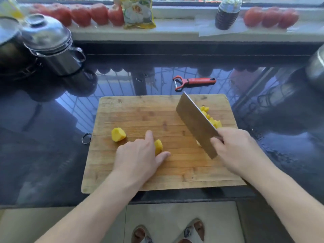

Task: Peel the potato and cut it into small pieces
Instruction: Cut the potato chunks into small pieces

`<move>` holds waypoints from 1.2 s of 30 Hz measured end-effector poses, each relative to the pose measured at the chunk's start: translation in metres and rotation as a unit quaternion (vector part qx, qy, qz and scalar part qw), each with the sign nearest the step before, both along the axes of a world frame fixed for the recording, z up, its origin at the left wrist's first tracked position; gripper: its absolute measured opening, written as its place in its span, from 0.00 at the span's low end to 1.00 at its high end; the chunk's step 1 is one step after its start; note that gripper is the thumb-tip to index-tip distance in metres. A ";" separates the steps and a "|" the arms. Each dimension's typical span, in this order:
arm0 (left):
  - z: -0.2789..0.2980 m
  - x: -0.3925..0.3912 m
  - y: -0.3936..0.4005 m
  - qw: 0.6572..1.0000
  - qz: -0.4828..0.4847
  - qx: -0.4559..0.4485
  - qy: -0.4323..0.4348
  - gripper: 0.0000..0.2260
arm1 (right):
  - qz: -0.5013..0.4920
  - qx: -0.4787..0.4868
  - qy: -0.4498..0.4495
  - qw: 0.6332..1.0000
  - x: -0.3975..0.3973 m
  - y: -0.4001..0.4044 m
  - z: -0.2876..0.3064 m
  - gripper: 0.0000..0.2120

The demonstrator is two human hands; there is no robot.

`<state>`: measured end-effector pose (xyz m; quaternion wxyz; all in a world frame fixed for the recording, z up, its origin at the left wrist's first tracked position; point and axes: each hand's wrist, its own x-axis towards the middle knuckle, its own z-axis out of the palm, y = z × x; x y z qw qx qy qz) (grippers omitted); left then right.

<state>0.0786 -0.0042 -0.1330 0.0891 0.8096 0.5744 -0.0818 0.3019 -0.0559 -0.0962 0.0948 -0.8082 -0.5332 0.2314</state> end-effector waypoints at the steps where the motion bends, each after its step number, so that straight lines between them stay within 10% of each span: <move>1: -0.003 -0.007 -0.001 0.999 0.000 -0.003 -0.035 0.28 | -0.002 0.007 -0.001 1.000 0.003 0.000 0.001 0.17; 10: -0.053 -0.032 -0.014 0.922 -0.125 0.105 -0.350 0.09 | 0.049 0.070 0.069 0.994 -0.030 -0.022 0.007 0.16; 23: -0.065 -0.018 -0.021 0.905 -0.192 0.210 -0.316 0.04 | 0.263 0.088 -0.122 0.953 -0.040 -0.022 0.010 0.11; 36: -0.069 -0.015 -0.021 0.905 -0.172 0.203 -0.330 0.03 | 0.263 0.074 -0.132 0.953 -0.036 -0.023 0.010 0.09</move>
